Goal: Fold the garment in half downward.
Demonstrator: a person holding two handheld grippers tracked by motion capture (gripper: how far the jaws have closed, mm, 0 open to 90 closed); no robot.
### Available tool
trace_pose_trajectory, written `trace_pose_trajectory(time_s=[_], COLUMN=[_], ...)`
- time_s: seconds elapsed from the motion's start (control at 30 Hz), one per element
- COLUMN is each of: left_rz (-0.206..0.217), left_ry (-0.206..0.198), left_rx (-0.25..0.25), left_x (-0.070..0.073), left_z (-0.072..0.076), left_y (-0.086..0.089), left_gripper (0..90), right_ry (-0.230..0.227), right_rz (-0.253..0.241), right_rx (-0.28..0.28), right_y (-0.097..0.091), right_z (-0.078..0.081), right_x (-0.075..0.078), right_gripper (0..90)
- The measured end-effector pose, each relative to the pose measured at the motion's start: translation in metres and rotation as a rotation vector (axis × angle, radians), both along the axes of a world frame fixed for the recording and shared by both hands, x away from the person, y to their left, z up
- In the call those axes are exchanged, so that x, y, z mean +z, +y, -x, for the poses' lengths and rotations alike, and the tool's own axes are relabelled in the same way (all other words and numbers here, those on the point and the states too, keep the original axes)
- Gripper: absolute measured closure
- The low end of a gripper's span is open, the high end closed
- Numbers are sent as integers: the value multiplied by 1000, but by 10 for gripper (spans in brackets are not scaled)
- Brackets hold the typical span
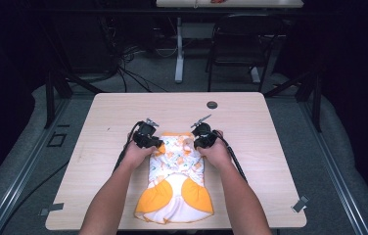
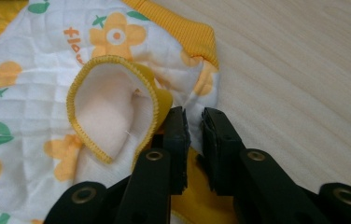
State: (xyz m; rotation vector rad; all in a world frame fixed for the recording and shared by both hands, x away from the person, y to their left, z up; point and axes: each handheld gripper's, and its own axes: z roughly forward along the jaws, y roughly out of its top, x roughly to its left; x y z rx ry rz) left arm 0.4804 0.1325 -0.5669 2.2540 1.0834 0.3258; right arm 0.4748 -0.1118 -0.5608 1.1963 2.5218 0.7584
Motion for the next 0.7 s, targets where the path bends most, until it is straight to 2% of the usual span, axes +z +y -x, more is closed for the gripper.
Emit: trace_pose_trajectory(time_s=[0.1,0.2,0.33,0.37,0.5,0.53,0.7], left_rz=[23,31,15,8,-4,-12,-1], left_ry=[9,13,10,6,4,-3,-28], left_rx=[8,11,6,3,-5,-9,-15], left_x=[-1,-1,0,0,2,3,12], left_z=[0,0,1,1,1,2,4], left_y=[1,2,0,0,-1,-2,2], left_gripper=[761,788,836,841,851,851,857], right_ry=[18,13,14,9,-8,-4,-52], right_rz=[4,-3,11,25,12,31,22], right_rx=[9,2,12,23,13,26,53], right_y=[-2,-1,0,1,2,1,-3], right_z=[-1,0,0,1,2,2,7], right_x=[1,1,1,2,2,5,18], right_gripper=[827,839,853,858,863,864,866])
